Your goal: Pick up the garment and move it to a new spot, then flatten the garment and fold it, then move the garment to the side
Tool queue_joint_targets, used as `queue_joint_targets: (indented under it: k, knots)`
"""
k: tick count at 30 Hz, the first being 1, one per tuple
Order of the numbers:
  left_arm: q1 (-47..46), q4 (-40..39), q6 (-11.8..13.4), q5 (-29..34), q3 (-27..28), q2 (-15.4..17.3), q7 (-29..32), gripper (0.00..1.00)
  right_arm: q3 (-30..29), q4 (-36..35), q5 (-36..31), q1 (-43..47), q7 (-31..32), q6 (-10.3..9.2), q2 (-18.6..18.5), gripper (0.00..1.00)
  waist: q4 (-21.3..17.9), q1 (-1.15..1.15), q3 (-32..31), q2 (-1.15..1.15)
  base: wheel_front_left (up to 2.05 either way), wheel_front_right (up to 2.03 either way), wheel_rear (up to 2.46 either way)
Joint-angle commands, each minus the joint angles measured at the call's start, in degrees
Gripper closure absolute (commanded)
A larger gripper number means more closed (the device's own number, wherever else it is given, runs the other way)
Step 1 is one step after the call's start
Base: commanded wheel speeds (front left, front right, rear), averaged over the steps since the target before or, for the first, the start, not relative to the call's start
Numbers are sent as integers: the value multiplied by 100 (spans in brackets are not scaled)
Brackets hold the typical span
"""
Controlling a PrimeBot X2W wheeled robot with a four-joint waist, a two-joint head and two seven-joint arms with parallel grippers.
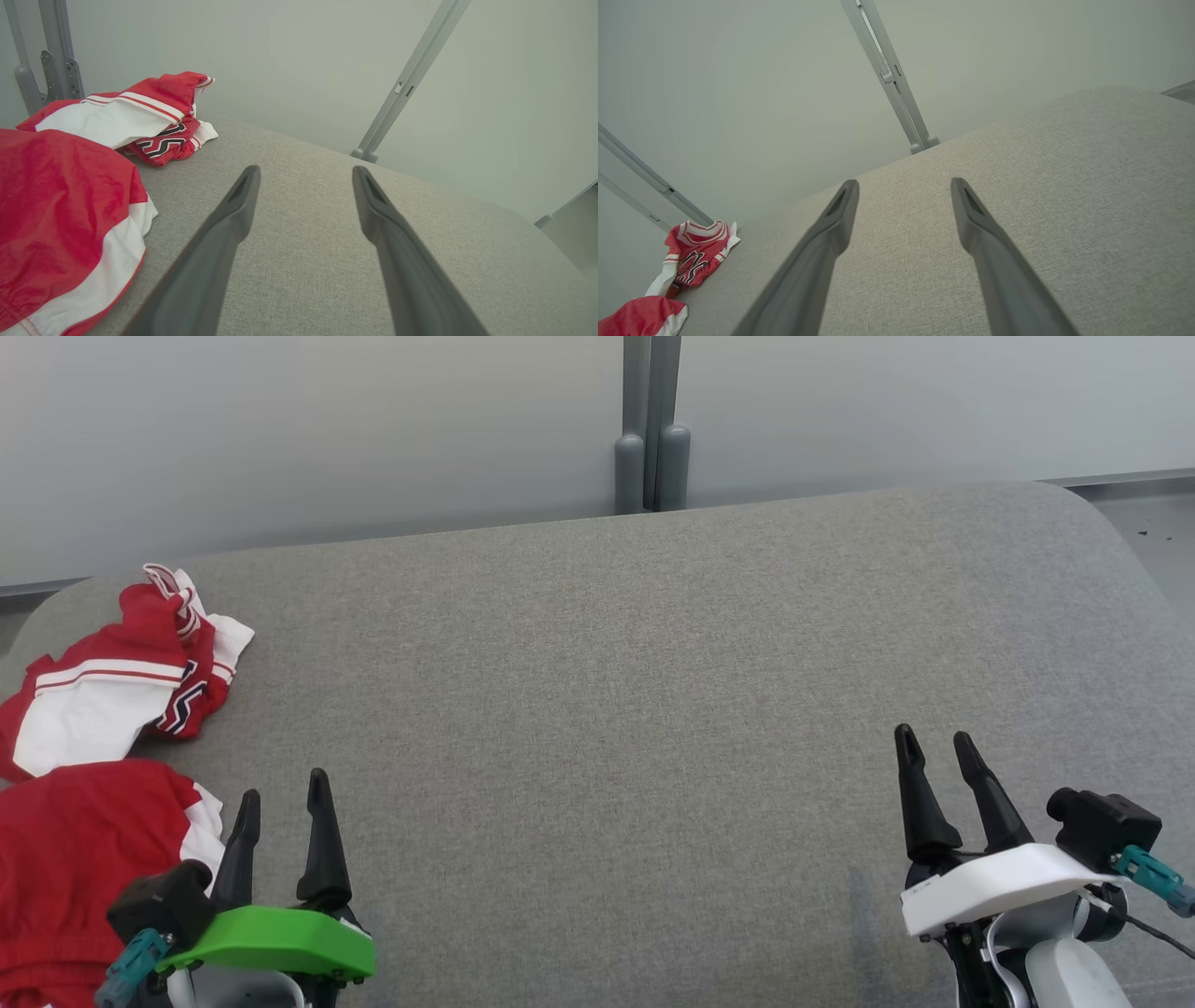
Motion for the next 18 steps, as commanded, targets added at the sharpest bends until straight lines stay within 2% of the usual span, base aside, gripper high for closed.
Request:
queue_joint_targets:
  k: [1,18]
  knots:
    - [36,-53,3,110,-10,44,-43,0,19,-86,-141,32,-49,4,-38,0,2,0,-2,0,0,0,0]
    - [235,-55,-63,946,23,-43,-280,0,87,-317,-1198,212,-310,4,-47,0,29,0,-26,0,0,0,0]
